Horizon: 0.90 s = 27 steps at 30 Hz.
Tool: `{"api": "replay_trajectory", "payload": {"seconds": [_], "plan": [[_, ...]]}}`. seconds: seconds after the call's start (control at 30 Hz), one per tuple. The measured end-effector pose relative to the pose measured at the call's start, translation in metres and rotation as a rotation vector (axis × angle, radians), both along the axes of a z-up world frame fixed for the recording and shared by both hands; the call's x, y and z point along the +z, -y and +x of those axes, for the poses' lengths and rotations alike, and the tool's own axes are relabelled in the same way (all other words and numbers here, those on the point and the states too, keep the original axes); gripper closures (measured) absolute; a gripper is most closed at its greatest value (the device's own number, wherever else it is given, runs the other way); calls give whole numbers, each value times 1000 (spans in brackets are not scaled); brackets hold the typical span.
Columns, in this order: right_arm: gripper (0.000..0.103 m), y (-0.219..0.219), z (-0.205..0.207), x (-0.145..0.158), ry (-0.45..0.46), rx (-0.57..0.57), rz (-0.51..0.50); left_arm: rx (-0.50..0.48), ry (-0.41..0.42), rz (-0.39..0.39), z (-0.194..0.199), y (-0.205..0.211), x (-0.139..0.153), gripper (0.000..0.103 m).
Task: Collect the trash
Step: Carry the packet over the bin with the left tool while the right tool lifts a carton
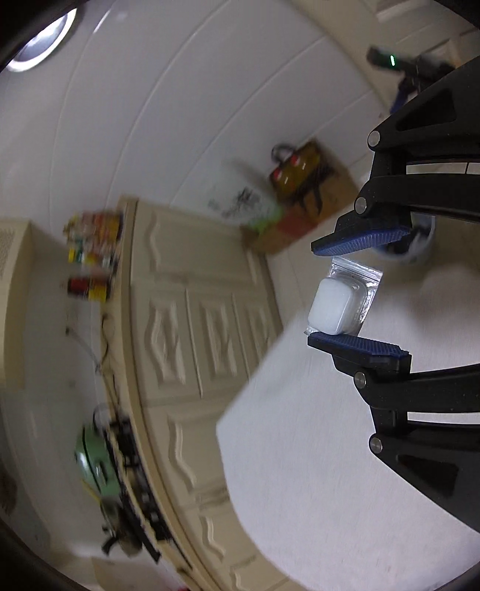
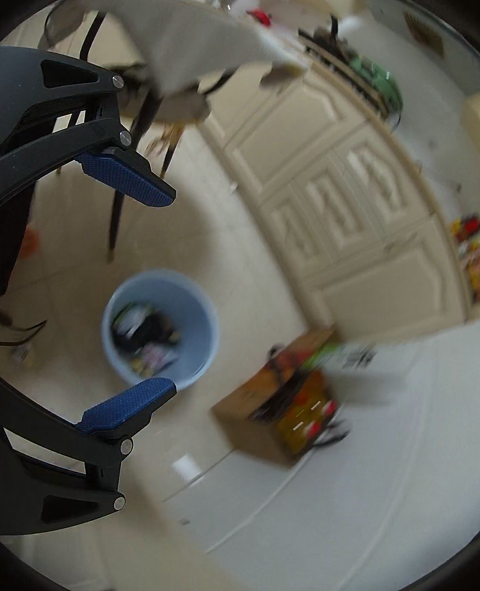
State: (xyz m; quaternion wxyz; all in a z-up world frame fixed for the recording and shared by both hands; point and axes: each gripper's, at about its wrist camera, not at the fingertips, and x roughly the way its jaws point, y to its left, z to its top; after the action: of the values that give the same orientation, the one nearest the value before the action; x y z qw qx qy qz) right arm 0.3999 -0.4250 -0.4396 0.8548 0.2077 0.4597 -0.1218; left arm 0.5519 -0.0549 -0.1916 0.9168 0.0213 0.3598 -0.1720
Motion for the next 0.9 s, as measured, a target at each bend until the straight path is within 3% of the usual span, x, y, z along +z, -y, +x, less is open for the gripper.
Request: {"api": "replay_trajectory", "payload": {"seconds": [0.13, 0.27, 0.4, 0.53, 0.7, 0.9], "plan": [[8, 28, -39, -72, -107, -74, 27, -114, -27, 35, -12, 65, -34, 65], [8, 46, -77, -157, -241, -149, 79, -218, -140, 78, 4, 120, -94, 65], [10, 43, -105, -244, -412, -150, 99, -277, -199, 129, 22, 155, -149, 65], [15, 18, -126, -334, -580, -65, 124, -290, -266, 151, 59, 172, -190, 65], [16, -18, -142, -415, -726, 18, 207, -273, -303, 199, 114, 188, -237, 65], [16, -29, -163, -485, -861, -190, 375, -264, -370, 227, 140, 205, -298, 65]]}}
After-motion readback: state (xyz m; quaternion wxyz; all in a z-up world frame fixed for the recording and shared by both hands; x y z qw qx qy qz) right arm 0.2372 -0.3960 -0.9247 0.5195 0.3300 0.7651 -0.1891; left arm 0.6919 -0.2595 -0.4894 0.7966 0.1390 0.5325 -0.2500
